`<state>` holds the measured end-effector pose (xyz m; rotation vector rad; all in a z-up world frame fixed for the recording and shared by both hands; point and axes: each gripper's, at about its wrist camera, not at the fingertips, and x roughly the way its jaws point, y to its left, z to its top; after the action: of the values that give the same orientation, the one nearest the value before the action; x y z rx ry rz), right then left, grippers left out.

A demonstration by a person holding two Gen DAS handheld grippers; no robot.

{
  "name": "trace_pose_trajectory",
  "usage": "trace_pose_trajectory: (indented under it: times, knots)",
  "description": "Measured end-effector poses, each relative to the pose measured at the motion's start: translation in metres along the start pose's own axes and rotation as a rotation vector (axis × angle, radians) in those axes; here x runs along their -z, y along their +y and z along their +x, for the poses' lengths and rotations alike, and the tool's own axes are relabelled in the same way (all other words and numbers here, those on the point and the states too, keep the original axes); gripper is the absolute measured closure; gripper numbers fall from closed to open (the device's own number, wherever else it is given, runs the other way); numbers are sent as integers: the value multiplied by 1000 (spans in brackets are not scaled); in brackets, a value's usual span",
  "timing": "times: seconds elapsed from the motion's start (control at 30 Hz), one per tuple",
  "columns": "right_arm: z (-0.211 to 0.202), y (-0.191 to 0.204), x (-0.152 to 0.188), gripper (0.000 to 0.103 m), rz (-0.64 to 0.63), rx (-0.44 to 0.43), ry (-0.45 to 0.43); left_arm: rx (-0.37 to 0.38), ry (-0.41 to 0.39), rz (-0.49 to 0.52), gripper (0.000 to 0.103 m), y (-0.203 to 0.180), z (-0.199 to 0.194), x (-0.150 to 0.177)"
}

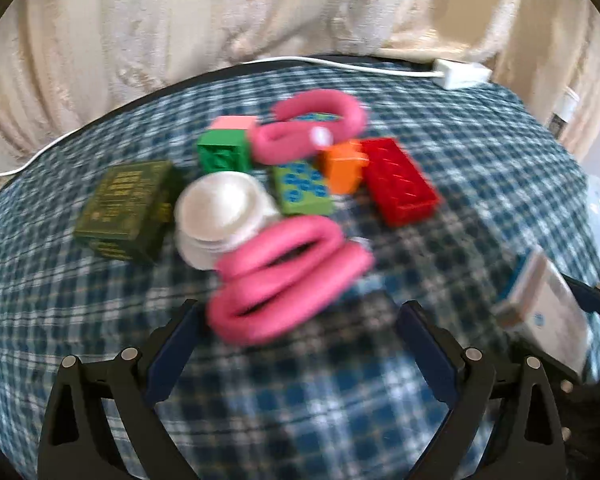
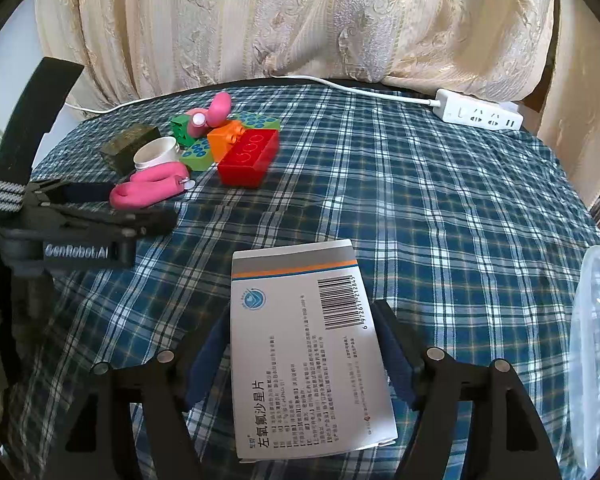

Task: Organize objects
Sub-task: 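Grasp the pink foam curler with the left gripper while the right gripper holds the medicine box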

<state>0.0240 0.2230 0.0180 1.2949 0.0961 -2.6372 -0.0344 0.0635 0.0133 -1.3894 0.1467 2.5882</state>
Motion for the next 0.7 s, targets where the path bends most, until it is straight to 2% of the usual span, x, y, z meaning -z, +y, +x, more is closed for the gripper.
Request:
trace_pose_trajectory:
  times: [0.13,0.5,0.7]
  knots:
    - [-1,-1,1,28,7,-8,-3,28,-16,20,5,-6,-6,1]
    - [0,0,0,26,6,-11,0,-66,-62,2,5,20,-8,-7]
    - [0,0,0,26,6,-10,0,-60,-60,22,5,18,2,-11]
